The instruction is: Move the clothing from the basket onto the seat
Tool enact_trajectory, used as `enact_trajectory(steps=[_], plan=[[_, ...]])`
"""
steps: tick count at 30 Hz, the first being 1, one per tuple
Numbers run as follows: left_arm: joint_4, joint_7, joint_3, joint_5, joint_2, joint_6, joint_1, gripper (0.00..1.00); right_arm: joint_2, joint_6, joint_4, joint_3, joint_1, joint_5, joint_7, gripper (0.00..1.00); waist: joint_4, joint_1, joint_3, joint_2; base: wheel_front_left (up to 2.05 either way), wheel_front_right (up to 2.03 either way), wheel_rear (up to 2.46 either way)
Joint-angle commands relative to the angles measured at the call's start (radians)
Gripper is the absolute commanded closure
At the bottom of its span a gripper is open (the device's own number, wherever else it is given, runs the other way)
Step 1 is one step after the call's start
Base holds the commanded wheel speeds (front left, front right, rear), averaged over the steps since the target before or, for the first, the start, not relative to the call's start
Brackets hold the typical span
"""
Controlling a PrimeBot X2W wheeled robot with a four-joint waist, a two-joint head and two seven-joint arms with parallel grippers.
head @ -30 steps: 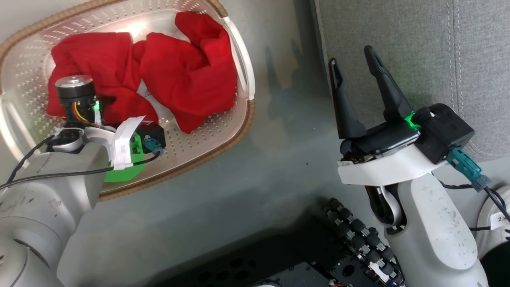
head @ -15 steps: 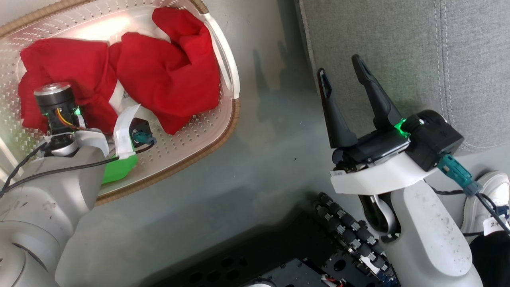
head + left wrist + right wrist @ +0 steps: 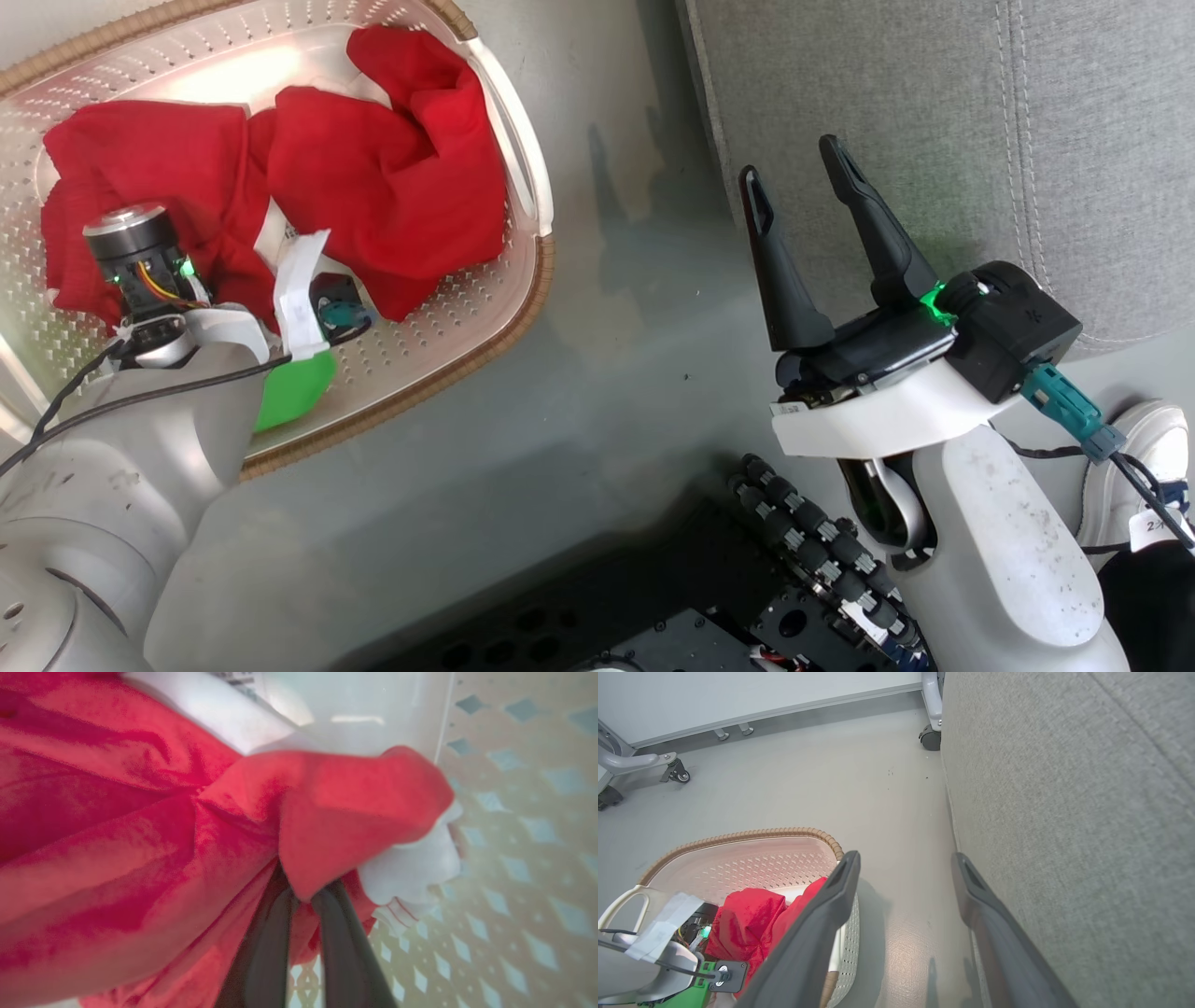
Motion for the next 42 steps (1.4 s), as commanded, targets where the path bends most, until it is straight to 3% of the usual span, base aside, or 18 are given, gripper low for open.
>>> enact_trajectory(steps=[1,6,15,30,36,42], plan=[[0.0,-0.007,0.001,-0.012,-0.002,0.002,-0.014,1.0,0.0,0.0,0.001,0.0,-0.016,-0.007,-0.003,0.0,0.002,0.0,-0.009,0.0,0.0,0.0,0.0],[-0.002,-0.037,0.001,-0.044,-0.012,0.002,-0.033,1.0,0.0,0.0,0.014,-0.016,-0.038,-0.017,-0.003,0.0,0.003,0.0,-0.037,0.0,0.0,0.0,0.0],[-0.04,-0.132,0.001,-0.101,-0.088,0.002,0.019,1.0,-0.001,0.0,0.076,-0.07,-0.005,-0.112,-0.003,0.0,0.102,0.0,-0.2,0.0,0.0,0.0,0.0],[-0.049,-0.421,0.04,-0.367,-0.111,0.002,0.086,1.0,-0.043,0.0,0.124,-0.088,0.077,-0.142,-0.003,0.0,0.228,0.0,-0.519,0.0,0.0,0.0,0.0],[-0.037,-0.525,0.101,-0.435,-0.123,0.037,0.14,1.0,-0.052,0.0,0.145,-0.079,0.13,-0.133,-0.003,0.0,0.25,0.0,-0.645,0.0,0.0,0.0,0.0],[-0.098,-0.554,0.177,-0.5,-0.116,0.076,0.202,1.0,-0.06,0.0,0.16,-0.069,0.18,-0.121,-0.003,0.0,0.264,0.0,-0.76,0.0,0.0,0.0,0.0]])
